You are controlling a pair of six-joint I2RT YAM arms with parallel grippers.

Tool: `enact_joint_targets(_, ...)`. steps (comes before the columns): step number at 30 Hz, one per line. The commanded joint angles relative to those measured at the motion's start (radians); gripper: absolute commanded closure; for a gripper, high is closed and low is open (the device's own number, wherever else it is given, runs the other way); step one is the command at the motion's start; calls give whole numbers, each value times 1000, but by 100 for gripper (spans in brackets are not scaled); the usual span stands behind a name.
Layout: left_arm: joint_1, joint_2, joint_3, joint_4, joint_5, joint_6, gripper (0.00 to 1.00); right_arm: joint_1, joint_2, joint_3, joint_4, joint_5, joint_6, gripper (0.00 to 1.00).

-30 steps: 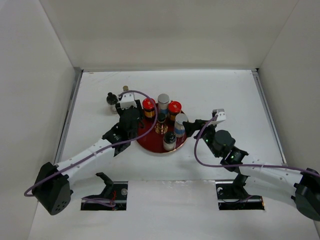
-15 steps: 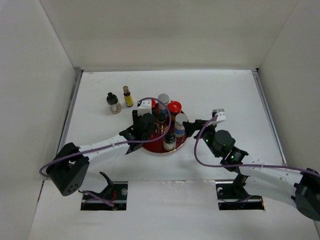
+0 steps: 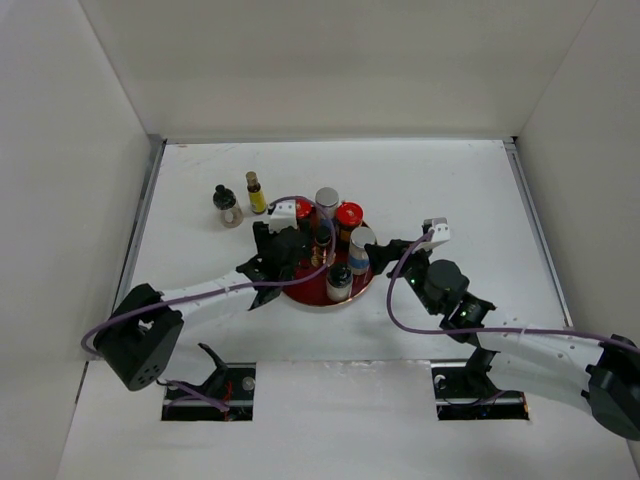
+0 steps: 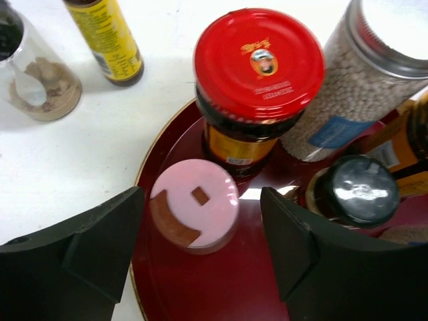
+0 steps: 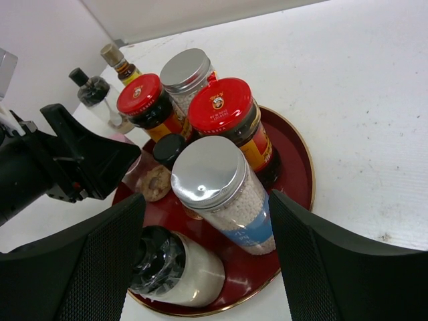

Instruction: Organize the condiment bottles

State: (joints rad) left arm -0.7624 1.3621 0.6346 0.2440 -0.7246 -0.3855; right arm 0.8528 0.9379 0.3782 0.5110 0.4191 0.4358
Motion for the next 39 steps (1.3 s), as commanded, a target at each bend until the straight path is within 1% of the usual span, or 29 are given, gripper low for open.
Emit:
enact_joint_targets(1, 16, -73, -12, 26, 5, 5, 29, 12, -14, 18, 61, -2, -2, 22)
enact_joint_targets(6, 22, -204, -13, 24, -30, 7, 28, 12, -28, 14, 63, 6, -9, 22)
enact_joint_targets(7, 31, -231, -4, 28, -44, 10, 30, 12, -25, 14, 63, 0, -2, 22)
enact_joint_targets(9, 65, -262, 8, 50, -74, 16, 35, 12, -19, 18, 57, -2, -5, 22)
enact_joint_targets(11, 137, -238, 29, 66, -81, 14, 44, 15, -19, 21, 60, 3, -11, 21)
enact_joint_targets(13, 218, -169, 68, 58, -59, 7, 50, 15, -19, 19, 61, 3, -9, 21)
enact_joint_targets(16, 300, -80, 115, 57, -44, -19, 52, 18, -27, 19, 55, 0, -11, 21)
enact_joint_targets(17, 321, -54, 129, 58, -39, -35, 51, 22, -31, 19, 55, 3, -12, 21)
enact_joint_targets(18, 341, -20, 149, 57, -35, -48, 47, 24, -31, 18, 55, 6, -12, 21)
enact_joint_targets(23, 404, 55, 206, 67, -29, -43, 32, 25, -17, 21, 55, 0, -12, 20)
enact_joint_targets(27, 464, 121, 260, 51, -7, -21, 27, 27, -10, 21, 57, -5, -5, 19)
enact_joint_targets(30, 496, 163, 284, 38, 48, -23, 23, 30, -11, 24, 55, -6, -12, 19)
enact_joint_targets(33, 519, 201, 313, 22, 97, -21, 22, 32, -11, 21, 60, -6, -9, 19)
enact_joint_targets(39, 548, 235, 338, -5, 149, -24, 21, 32, -5, 22, 63, -9, -9, 19)
